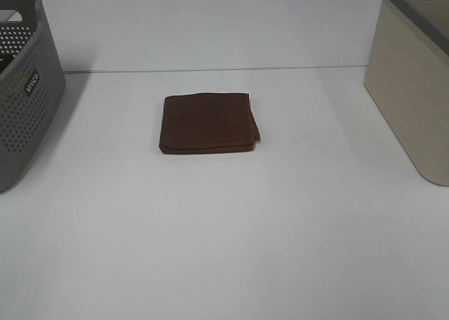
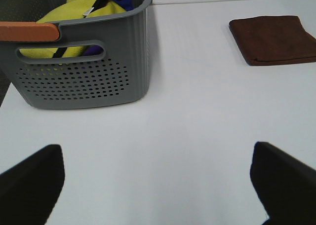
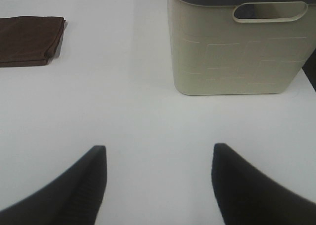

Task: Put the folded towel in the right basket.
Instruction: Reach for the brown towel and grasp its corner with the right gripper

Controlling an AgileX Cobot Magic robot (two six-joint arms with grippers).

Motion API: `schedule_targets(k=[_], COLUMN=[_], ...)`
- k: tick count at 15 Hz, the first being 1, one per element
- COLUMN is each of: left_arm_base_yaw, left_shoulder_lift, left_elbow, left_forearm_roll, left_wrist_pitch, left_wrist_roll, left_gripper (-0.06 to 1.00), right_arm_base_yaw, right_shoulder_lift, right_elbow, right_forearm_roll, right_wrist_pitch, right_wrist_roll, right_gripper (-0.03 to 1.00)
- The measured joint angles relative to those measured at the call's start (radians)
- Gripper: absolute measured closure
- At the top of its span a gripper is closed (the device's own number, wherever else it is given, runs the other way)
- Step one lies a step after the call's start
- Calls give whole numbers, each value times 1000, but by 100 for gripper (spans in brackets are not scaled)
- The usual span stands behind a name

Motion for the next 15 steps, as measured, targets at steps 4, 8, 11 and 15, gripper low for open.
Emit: schedule_targets(k=[4,8,11,15], left_arm_base_yaw=[0,0,0,0], left_shoulder_lift=[0,0,0,0], left_elbow=[0,0,0,0], left_forearm_roll=[0,0,0,0], left_wrist_pitch=[0,0,0,0], left_wrist_roll=[0,0,0,0], left_gripper=[-3,-3,-3,-3], right_arm_base_yaw=[0,0,0,0], right_shoulder_lift=[0,0,0,0], right_elbow=[0,0,0,0], right_forearm_roll=[0,0,0,0], right_wrist_pitch=[0,0,0,0], right_wrist_roll=[0,0,0,0], right_gripper=[37,37,37,37])
